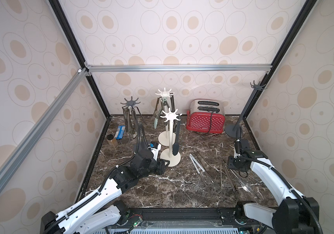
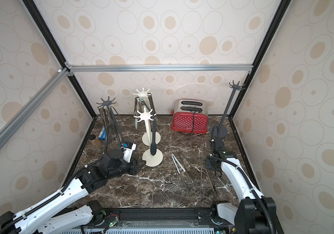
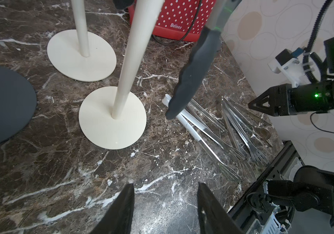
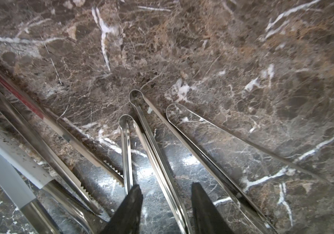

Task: Hang food tongs on kitchen utensil racks
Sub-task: Pick up the food tongs from the center of the board.

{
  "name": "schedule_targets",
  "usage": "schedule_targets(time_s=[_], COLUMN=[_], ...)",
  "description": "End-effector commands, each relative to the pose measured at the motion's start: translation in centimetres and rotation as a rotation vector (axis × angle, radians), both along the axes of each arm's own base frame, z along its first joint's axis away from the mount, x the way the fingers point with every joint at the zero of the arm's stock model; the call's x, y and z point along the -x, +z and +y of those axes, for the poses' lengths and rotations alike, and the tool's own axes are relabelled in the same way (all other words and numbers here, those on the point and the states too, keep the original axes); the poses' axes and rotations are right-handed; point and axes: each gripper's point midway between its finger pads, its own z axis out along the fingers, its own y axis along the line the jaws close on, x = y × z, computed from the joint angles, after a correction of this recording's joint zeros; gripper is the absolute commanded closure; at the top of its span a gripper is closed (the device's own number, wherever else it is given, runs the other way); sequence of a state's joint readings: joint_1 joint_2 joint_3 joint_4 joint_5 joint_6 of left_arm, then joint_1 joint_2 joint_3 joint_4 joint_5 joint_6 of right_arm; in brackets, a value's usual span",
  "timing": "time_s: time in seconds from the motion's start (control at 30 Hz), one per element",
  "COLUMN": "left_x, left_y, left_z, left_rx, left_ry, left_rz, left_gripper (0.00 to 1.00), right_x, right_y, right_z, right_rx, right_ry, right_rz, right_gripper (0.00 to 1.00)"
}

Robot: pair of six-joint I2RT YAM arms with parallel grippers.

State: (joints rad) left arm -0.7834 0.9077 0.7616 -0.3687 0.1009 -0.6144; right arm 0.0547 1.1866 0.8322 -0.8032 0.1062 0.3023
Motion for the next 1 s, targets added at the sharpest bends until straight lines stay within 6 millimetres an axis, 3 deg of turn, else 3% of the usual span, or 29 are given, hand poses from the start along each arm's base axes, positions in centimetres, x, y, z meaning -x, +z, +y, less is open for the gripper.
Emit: schedule_targets(time_s=[0.0, 0.23, 0.47, 0.7, 0.97], left_x=[0.3, 1.1, 0.7, 0.9, 1.1], left_y=[2.4, 1.4, 1.6, 2.0, 1.7], left_z=[-1.1, -2.0, 0.2, 3.9, 4.6], left_rx=[0.026, -0.027, -0.049, -0.09, -0.109], left_ry=[0.033, 0.09, 0.194, 0.29, 0.299], left_rz=[-0.018, 0.007, -0.006, -0.049, -0.062], left_gripper=[0.5, 0.52, 0.52, 0.48, 0.46], right_x=[-0.5, -0.7, 1.2, 1.4, 2.5], right_y=[-0.4, -0.4, 0.1, -2.4, -4.8], right_z=[0.5, 4.6, 10.6, 12.1, 13.5], right_rx=[-0.033, -0.2, -0.2, -0.134, -0.096], right_ry=[0.002, 0.17, 0.414, 0.451, 0.49], right_rz=[0.015, 0.026, 0.06, 0.121, 0.202], right_gripper=[0.57, 0.62, 0.64, 0.68, 0.7])
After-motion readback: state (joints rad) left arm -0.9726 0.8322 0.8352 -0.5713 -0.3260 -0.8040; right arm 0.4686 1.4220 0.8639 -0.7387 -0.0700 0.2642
